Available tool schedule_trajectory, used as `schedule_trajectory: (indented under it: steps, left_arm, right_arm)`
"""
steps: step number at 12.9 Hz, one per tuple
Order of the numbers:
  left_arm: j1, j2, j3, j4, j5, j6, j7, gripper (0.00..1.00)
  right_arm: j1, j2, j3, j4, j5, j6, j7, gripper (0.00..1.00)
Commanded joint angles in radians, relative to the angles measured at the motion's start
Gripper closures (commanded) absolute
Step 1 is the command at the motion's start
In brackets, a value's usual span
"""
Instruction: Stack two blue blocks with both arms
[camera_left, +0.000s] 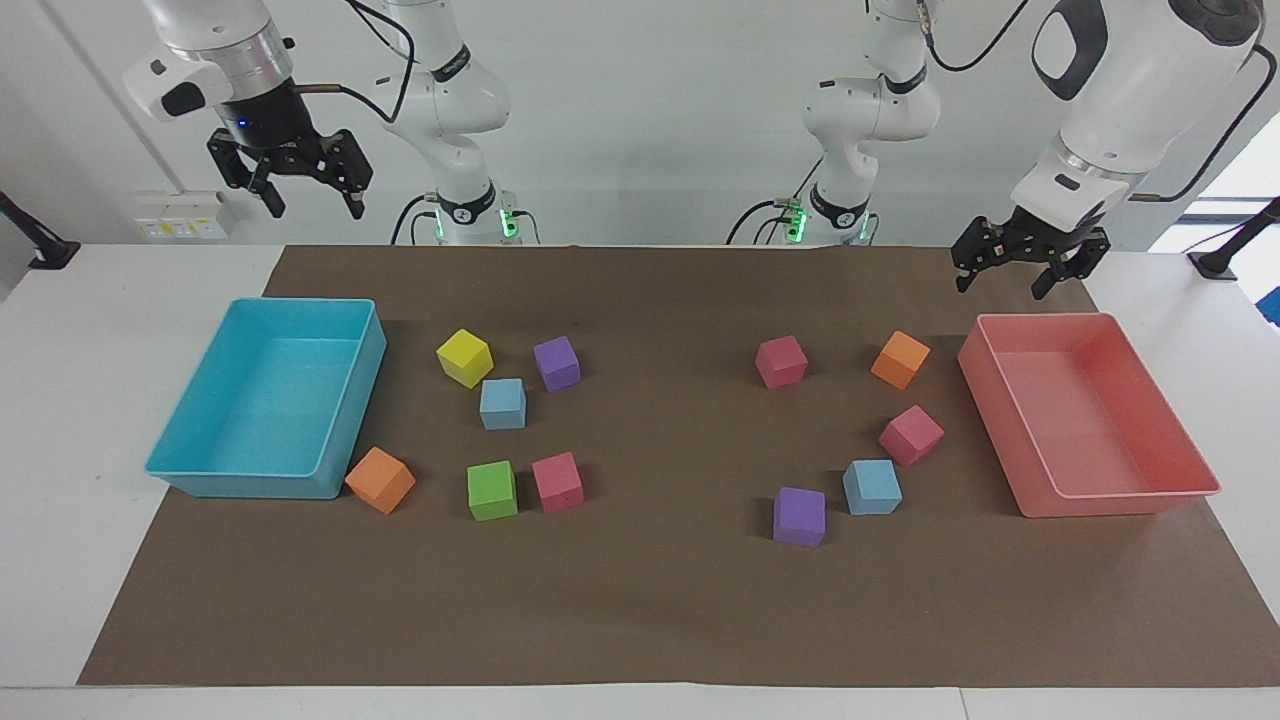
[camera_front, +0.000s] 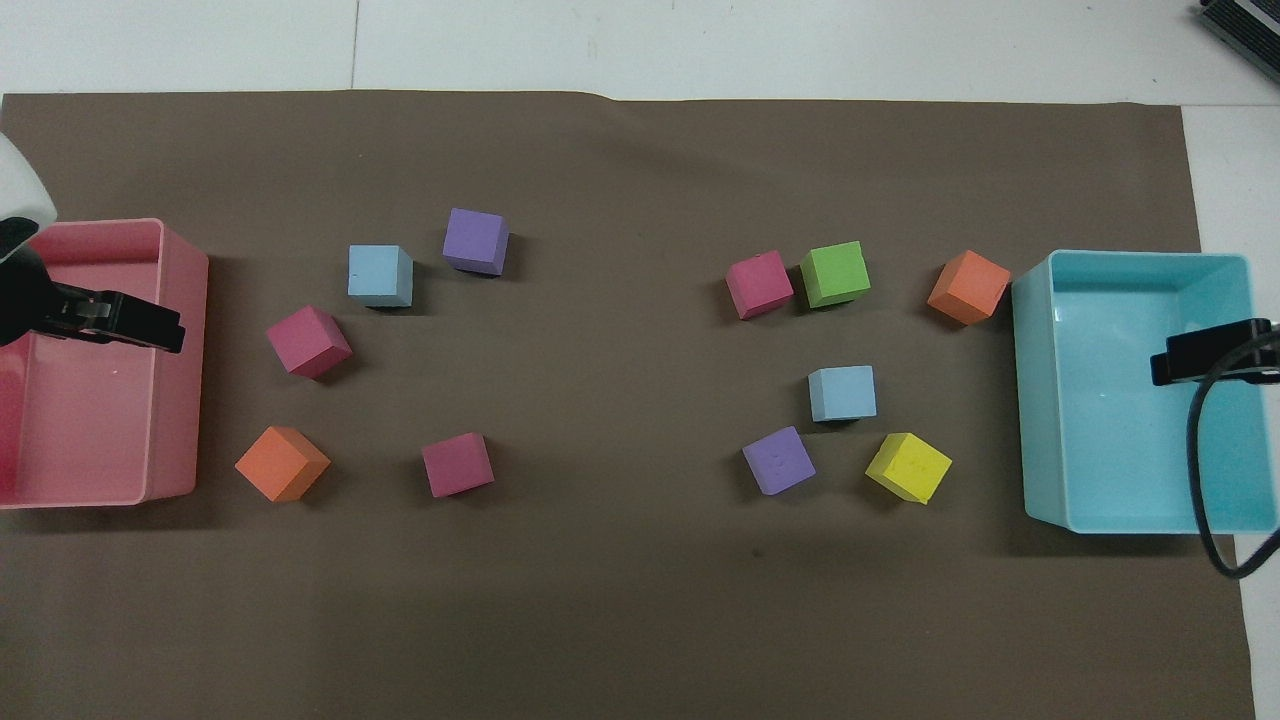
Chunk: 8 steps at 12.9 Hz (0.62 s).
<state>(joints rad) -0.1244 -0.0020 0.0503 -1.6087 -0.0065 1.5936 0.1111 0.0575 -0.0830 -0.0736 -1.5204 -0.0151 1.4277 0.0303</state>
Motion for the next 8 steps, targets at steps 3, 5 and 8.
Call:
schedule_trajectory:
  steps: [3,5,8]
  left_arm:
    - [-0.008,-0.022,0.005,-0.023,0.011,0.02,-0.008,0.0]
    - [-0.009,-0.022,0.005,-0.025,0.011,0.019,-0.008,0.0]
    - [-0.008,-0.023,0.005,-0.025,0.011,0.013,-0.008,0.0]
  right_arm:
    - [-0.007,-0.024,0.008,-0.03,-0.031,0.013,-0.017,0.0]
    - [-0.008,-0.021,0.006,-0.023,-0.011,0.013,-0.021,0.0]
    - [-0.007,-0.026,0.008,-0.021,-0.016,0.01,-0.026,0.0]
